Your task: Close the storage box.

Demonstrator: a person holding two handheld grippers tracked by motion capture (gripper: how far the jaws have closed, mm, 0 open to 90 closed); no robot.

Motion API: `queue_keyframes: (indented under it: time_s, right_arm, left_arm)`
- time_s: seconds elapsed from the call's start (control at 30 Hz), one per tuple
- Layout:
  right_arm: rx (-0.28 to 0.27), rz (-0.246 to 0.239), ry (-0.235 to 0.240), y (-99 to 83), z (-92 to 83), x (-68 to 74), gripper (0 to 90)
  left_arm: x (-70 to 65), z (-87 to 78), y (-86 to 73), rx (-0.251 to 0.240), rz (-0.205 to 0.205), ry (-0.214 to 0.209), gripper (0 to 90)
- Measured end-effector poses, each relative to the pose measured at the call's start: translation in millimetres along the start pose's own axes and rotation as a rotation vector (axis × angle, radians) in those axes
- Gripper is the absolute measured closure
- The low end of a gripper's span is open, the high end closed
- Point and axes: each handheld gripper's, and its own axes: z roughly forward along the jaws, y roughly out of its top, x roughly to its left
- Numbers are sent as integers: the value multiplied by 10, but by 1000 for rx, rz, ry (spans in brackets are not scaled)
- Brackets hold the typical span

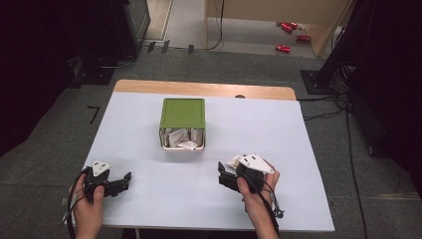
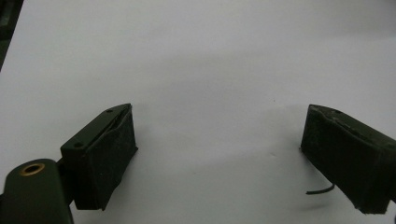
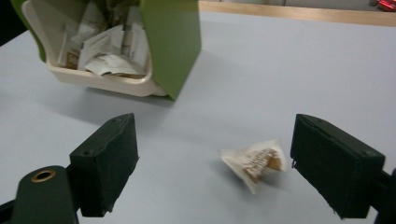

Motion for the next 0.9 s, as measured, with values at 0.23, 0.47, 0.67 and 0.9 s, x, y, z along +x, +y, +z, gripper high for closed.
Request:
queue_keyframes:
  time_s: [0.23, 0.47, 0.67, 0.9]
  right_arm:
    - [-12, 23, -31, -57, -111, -240, 155]
    - [-19, 29, -48, -114, -196, -439, 154]
    - [-20, 19, -81, -164, -261, -591, 155]
    - [-29, 37, -121, -208, -385, -830, 155]
  left_arm:
    - [0, 0, 0, 0, 0, 0, 107]
    - [0, 0, 0, -1, -1, 0, 107]
    - [0, 0, 0, 0, 0, 0, 107]
    - [-1, 0, -1, -1, 0, 1, 107]
